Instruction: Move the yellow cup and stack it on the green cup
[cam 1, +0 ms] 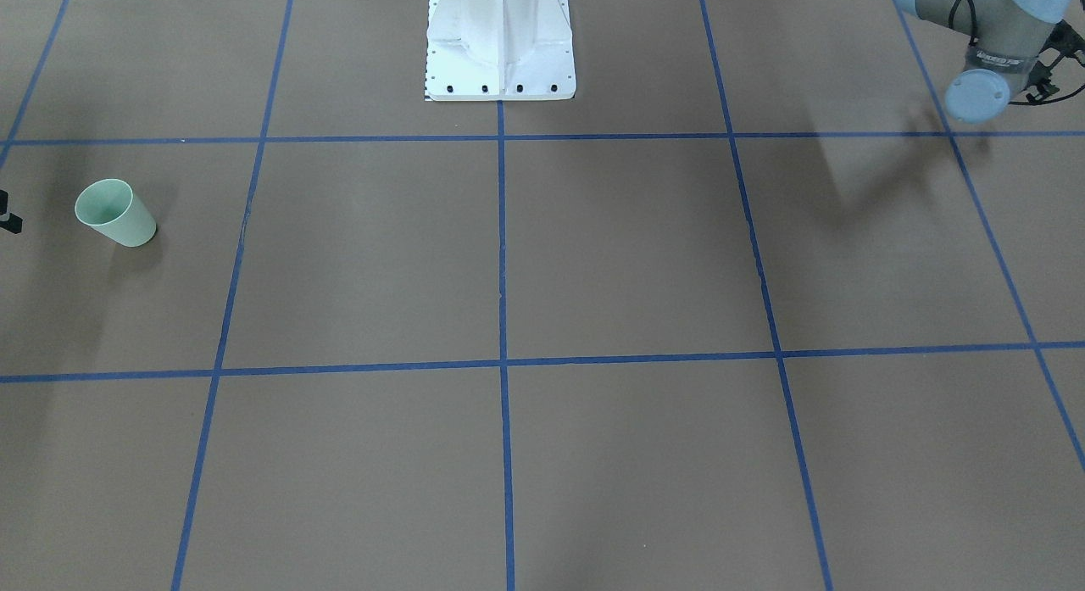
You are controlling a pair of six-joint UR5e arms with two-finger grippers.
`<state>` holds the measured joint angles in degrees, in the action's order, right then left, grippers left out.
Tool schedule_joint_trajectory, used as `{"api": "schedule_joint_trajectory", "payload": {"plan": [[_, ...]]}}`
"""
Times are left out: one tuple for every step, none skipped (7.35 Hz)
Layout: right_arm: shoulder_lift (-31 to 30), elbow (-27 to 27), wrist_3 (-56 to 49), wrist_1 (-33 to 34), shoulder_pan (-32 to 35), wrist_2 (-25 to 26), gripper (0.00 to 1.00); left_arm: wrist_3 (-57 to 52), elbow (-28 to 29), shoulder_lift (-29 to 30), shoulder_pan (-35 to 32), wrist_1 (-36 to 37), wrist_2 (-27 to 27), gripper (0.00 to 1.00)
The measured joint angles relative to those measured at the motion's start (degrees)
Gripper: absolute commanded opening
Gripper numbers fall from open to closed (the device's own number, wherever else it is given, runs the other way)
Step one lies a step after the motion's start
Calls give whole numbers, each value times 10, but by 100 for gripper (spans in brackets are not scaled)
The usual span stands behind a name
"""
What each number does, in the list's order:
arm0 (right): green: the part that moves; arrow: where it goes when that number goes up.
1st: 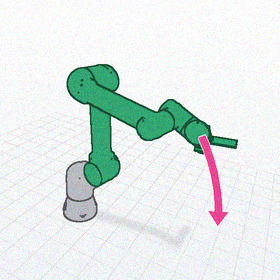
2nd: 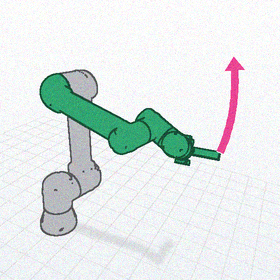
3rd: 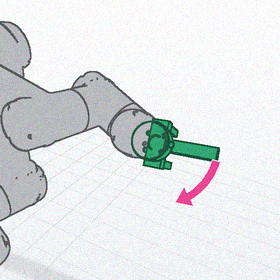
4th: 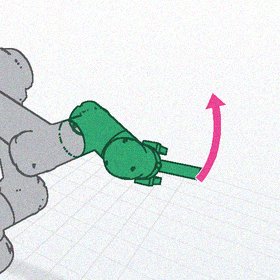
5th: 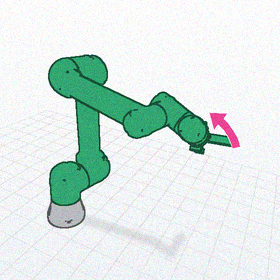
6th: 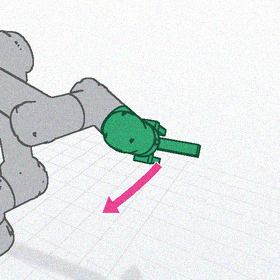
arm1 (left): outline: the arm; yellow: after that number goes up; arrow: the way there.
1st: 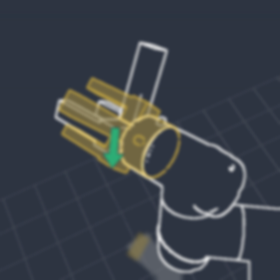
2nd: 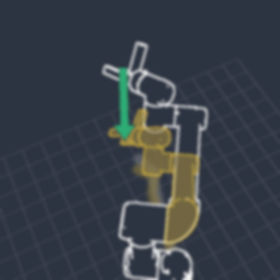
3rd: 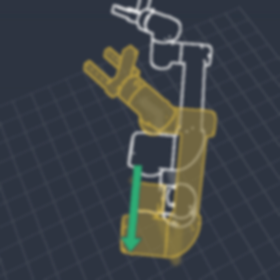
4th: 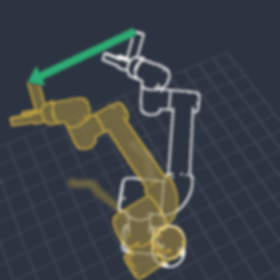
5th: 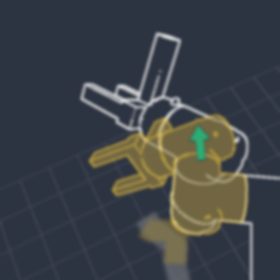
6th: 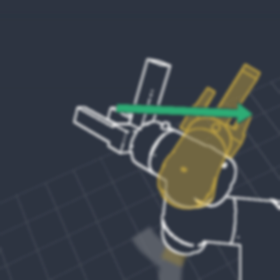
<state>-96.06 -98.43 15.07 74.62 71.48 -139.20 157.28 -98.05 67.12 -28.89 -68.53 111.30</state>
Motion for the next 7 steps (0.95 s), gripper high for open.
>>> {"api": "schedule_joint_trajectory", "payload": {"plan": [[0,0,0,0,-1,1,100,45,33,1,37,-30,18,99],[0,0,-1,0,-1,1,100,72,70,1,62,-64,27,99],[0,0,0,0,-1,2,100,83,101,1,75,-85,29,99],[0,0,0,0,-1,2,100,89,118,1,81,-95,30,99],[0,0,0,0,-1,2,100,96,124,1,88,-99,33,99],[0,0,0,1,-1,2,100,102,127,1,97,-100,41,99],[0,1,0,1,-1,2,100,106,128,1,105,-102,52,99]]}}
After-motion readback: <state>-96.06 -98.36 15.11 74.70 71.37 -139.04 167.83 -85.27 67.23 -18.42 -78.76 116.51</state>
